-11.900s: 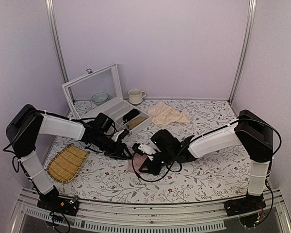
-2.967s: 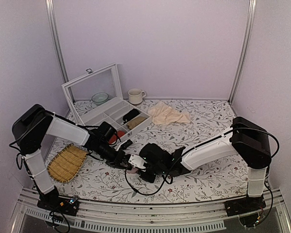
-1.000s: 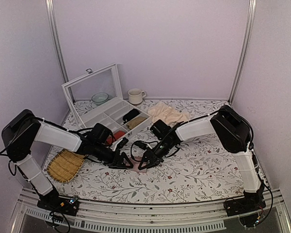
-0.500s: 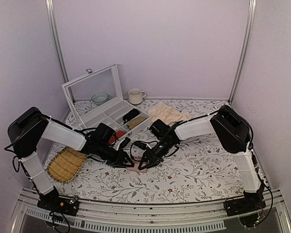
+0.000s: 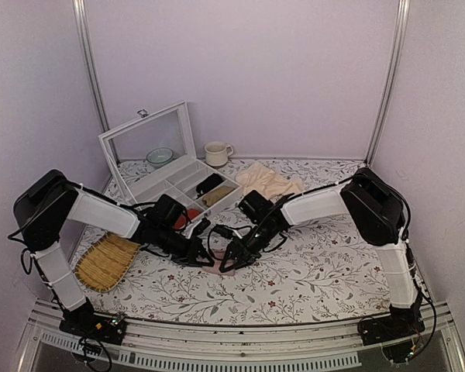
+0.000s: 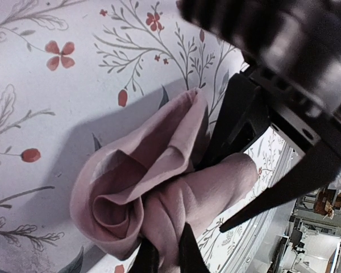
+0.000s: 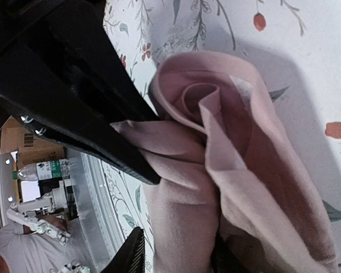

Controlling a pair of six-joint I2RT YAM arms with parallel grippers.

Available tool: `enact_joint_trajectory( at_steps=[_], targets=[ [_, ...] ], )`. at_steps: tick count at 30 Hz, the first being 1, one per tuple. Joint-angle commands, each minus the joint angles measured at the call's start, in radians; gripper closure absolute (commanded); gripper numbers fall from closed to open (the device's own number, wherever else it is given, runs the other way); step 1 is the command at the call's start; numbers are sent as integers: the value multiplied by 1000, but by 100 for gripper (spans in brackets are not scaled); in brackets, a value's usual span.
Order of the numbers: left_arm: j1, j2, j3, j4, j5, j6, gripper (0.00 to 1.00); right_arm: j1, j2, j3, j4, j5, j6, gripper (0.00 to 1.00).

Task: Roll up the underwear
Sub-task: Roll the underwear at the center of the board.

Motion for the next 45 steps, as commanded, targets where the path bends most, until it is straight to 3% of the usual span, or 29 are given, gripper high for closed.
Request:
enact_joint_trajectory(
  at_steps=[1, 14, 25, 45],
  targets=[
    [-19, 26, 19, -28, -11, 32, 100, 48, -114, -111, 59, 307, -53, 64],
    [-19, 37, 26, -54, -5, 51, 100, 101, -387, -310, 269, 581, -110, 59],
    [-19, 45, 30, -58, 2, 55, 100, 149, -484, -371, 339, 715, -173, 56],
    [-18, 56, 30, -60, 19, 58, 100, 305, -384, -413, 397, 959, -385, 56]
  ],
)
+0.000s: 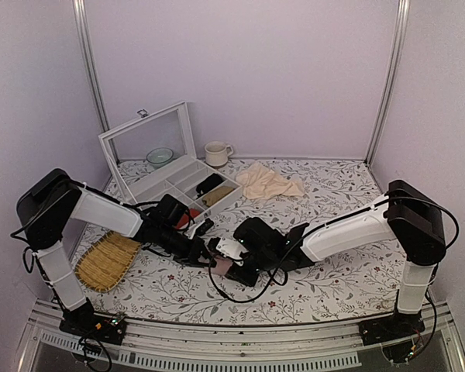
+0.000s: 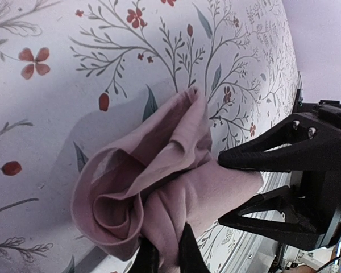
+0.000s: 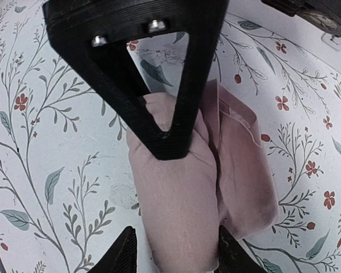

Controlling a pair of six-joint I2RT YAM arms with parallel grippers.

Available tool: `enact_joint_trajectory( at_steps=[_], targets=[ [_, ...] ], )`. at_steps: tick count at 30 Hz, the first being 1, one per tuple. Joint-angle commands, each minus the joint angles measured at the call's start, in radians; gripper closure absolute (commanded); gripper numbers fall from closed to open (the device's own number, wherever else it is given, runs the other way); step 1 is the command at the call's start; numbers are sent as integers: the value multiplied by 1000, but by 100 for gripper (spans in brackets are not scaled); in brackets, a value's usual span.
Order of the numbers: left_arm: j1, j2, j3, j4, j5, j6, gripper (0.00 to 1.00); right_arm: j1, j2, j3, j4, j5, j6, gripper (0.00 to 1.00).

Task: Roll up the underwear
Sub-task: Roll the underwear at the center of the board.

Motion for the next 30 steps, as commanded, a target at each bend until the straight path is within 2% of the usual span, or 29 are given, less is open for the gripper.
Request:
enact_joint_trajectory(
  at_steps=[1, 6, 9, 18, 24, 30],
  targets=[
    [-9, 31, 4, -41, -4, 13, 100, 28, -27, -14, 30, 60, -52, 56],
    [-10, 28, 1, -42, -1, 14, 100, 50, -15, -26, 57, 113, -69, 58],
    [-7, 30, 0, -42, 1, 13, 100, 58, 0, -22, 60, 134, -80, 63],
    [-7, 31, 4, -47, 3, 14, 100, 63, 38, -27, 67, 133, -76, 100],
    [13, 8, 9, -63, -16, 9, 100, 51, 50, -28, 48, 38, -41, 100],
    [92, -91, 15, -107, -67, -13, 69, -10, 69, 4, -22, -150, 70, 100]
  ],
)
